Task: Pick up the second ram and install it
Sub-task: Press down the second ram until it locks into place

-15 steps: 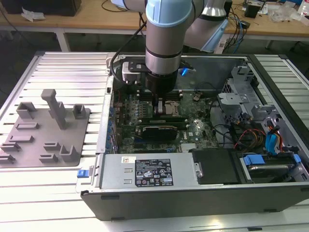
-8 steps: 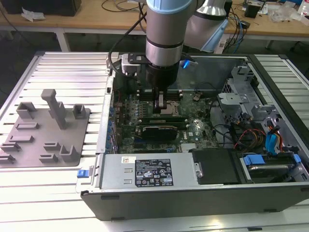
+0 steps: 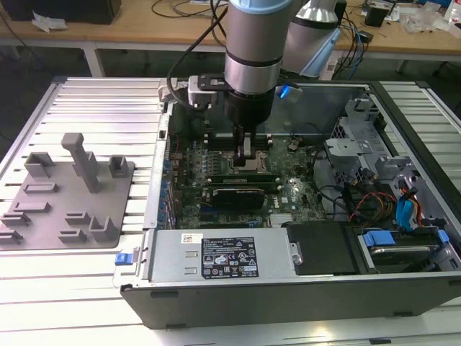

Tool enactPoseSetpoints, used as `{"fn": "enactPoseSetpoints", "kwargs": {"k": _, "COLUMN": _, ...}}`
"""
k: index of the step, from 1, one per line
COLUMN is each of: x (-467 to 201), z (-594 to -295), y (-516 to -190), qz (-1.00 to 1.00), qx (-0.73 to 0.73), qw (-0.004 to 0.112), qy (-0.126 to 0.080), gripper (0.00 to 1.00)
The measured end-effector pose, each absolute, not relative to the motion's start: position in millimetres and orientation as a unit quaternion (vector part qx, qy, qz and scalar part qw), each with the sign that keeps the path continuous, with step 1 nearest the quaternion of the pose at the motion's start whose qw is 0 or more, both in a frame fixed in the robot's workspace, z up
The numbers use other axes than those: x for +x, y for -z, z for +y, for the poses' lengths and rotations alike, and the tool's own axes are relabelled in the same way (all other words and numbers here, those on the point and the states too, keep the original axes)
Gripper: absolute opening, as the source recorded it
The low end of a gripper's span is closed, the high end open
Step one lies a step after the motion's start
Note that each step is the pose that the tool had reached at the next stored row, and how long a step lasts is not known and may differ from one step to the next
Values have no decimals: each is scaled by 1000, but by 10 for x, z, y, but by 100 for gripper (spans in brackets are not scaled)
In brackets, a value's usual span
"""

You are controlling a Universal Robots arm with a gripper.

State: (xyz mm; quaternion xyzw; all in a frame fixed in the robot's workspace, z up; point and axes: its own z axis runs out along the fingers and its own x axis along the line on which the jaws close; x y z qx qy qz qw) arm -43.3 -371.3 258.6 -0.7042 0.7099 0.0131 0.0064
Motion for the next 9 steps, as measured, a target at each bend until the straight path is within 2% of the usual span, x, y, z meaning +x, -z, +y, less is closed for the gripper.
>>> {"fn": "enactPoseSetpoints", "kwargs": {"k": 9, "x": -317, "z": -3713, "y": -2586, "qz": 710, "qx": -704, "qw": 6, "qy": -13, "gripper": 8}}
